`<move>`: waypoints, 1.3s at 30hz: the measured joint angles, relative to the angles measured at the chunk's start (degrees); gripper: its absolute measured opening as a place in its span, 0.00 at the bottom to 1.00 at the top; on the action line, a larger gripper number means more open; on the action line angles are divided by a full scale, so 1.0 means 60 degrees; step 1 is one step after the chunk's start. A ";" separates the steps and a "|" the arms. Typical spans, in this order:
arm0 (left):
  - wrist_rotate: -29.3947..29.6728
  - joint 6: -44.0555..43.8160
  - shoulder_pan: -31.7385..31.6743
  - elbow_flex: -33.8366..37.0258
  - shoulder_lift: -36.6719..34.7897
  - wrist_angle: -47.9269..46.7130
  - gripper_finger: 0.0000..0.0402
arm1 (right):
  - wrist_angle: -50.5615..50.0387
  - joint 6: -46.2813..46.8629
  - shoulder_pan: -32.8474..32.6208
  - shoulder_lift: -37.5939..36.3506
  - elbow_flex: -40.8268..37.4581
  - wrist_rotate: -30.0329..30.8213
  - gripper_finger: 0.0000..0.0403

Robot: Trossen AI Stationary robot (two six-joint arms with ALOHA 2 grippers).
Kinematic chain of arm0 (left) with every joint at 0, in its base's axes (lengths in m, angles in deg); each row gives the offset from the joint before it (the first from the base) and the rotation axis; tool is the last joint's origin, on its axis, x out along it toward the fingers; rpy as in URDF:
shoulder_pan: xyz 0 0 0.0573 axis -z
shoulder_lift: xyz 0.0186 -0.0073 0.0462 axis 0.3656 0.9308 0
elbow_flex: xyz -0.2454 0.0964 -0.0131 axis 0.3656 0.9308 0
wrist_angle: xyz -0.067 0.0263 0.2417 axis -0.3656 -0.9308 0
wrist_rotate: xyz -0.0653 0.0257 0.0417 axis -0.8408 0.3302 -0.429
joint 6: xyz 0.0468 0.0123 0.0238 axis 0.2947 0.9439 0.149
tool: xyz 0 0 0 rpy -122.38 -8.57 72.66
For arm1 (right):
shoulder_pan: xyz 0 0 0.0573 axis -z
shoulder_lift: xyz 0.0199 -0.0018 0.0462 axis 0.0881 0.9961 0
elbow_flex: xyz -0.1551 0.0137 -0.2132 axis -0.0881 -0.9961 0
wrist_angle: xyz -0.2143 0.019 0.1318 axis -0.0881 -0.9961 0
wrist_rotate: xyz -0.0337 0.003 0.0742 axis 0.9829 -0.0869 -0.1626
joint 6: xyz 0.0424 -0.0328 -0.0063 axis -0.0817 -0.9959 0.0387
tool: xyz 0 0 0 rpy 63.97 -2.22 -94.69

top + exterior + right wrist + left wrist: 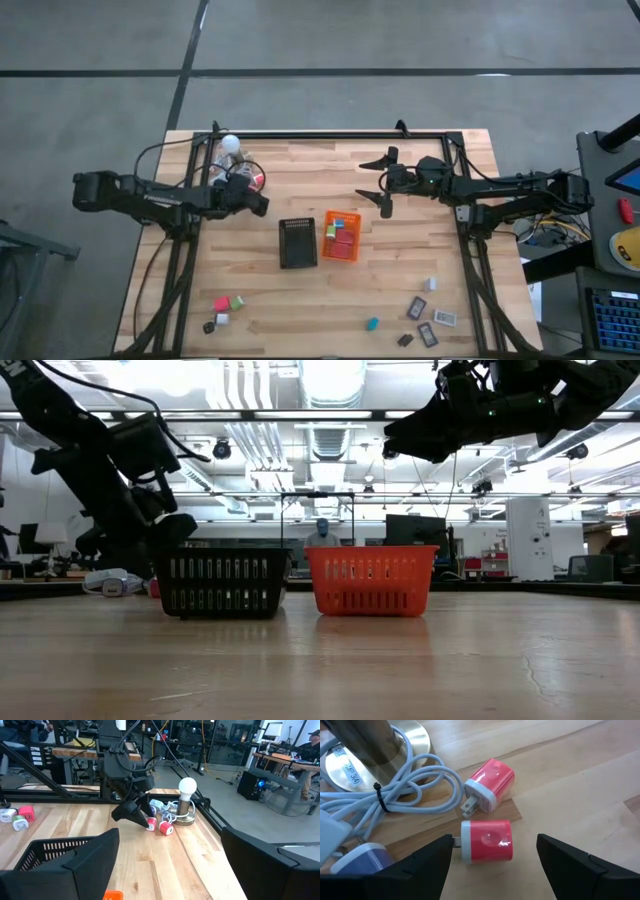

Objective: Pick & Place Office items
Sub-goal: Put the bottom light pink charger adapter into the orange bin

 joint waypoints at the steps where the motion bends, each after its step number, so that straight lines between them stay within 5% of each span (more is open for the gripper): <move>1: -0.0028 0.0026 -0.0017 0.0000 0.0000 0.0018 0.73 | 0.0002 -0.0001 0.0000 -0.0004 0.0000 0.0000 0.87; 17: -0.0533 0.0277 -0.0244 0.0017 0.0000 0.0076 0.70 | 0.0000 0.0000 -0.0007 -0.0011 0.0000 0.0000 0.86; 39: -0.0676 0.0528 -0.0244 0.0018 0.0000 0.0215 0.48 | 0.0002 0.0000 0.0002 -0.0011 0.0000 0.0000 0.87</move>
